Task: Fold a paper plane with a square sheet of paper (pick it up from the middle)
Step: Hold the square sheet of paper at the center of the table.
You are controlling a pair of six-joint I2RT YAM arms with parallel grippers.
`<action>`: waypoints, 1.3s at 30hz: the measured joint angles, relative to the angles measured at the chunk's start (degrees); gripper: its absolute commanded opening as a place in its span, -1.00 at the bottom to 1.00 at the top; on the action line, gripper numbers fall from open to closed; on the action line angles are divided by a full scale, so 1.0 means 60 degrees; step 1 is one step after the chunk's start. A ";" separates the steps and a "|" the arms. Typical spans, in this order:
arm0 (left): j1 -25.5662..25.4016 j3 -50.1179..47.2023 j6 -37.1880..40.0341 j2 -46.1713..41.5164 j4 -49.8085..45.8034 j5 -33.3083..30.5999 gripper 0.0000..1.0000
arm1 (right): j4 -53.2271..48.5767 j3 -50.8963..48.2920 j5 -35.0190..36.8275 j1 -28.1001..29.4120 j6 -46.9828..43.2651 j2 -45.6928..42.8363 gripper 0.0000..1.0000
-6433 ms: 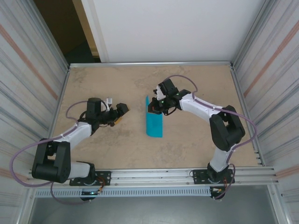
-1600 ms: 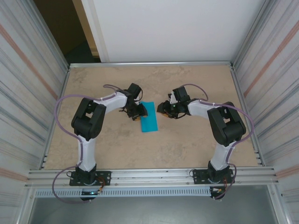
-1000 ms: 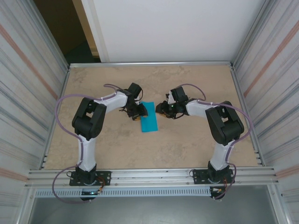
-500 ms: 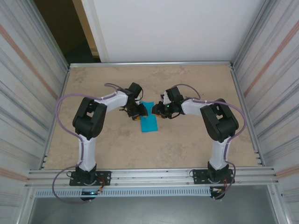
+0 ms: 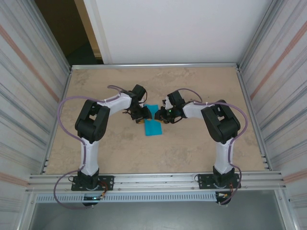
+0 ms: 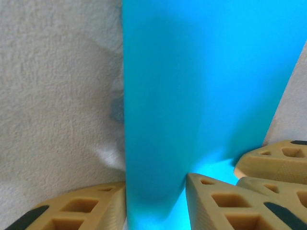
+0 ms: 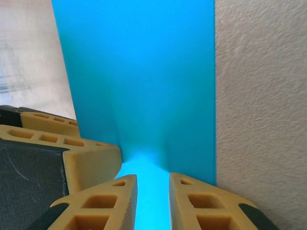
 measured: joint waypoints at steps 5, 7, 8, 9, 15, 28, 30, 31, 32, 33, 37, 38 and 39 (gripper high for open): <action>0.0000 0.0000 0.0000 0.0000 -0.0004 0.0000 -0.22 | -0.0033 0.0000 0.0025 0.0007 -0.0011 0.0047 -0.57; 0.0000 0.0000 -0.0004 0.0000 -0.0004 0.0000 -0.22 | -0.0127 0.0051 0.0051 0.0011 -0.0044 0.0062 -0.58; 0.0000 0.0000 -0.0004 0.0000 -0.0004 0.0000 -0.22 | -0.0178 0.0073 0.0073 0.0018 -0.0047 0.0080 -0.59; 0.0000 0.0000 0.0000 0.0000 -0.0004 0.0000 -0.22 | -0.0208 0.0091 0.0080 0.0025 -0.0066 0.0098 -0.60; 0.0000 -0.0007 -0.0004 -0.0040 0.0000 0.0000 -0.20 | -0.0262 0.0142 0.0076 0.0025 -0.0120 0.0168 -0.65; 0.0011 -0.0907 0.0073 -0.1257 0.1173 -0.0353 0.08 | -0.0204 0.0131 0.0466 0.0164 -0.0055 0.0182 -0.78; 0.0106 -0.1326 0.0117 -0.1814 0.1322 -0.0841 0.09 | -0.0146 0.0131 0.0554 0.0222 0.0040 0.0189 -0.78; 0.0208 -0.1555 0.0124 -0.2178 0.1421 -0.0994 0.09 | -0.0098 0.0131 0.0579 0.0244 0.0087 0.0200 -0.78; 0.0321 -0.1803 0.0138 -0.2550 0.1592 -0.1064 0.08 | -0.0051 0.0131 0.0583 0.0266 0.0189 0.0222 -0.78; 0.0426 -0.1985 0.0142 -0.2838 0.1763 -0.1067 0.05 | -0.0007 0.0135 0.0579 0.0277 0.0259 0.0237 -0.79; 0.0827 -0.2685 0.0178 -0.3818 0.2849 -0.0572 -0.13 | 0.0087 0.0142 0.0579 0.0291 0.0521 0.0288 -0.80; 0.0827 -0.2747 0.0186 -0.3883 0.3100 -0.0357 -0.18 | 0.0084 0.0157 0.0576 0.0291 0.0561 0.0291 -0.81; 0.0798 -0.2761 0.0189 -0.3880 0.3289 -0.0131 -0.21 | 0.0091 0.0160 0.0579 0.0295 0.0594 0.0299 -0.80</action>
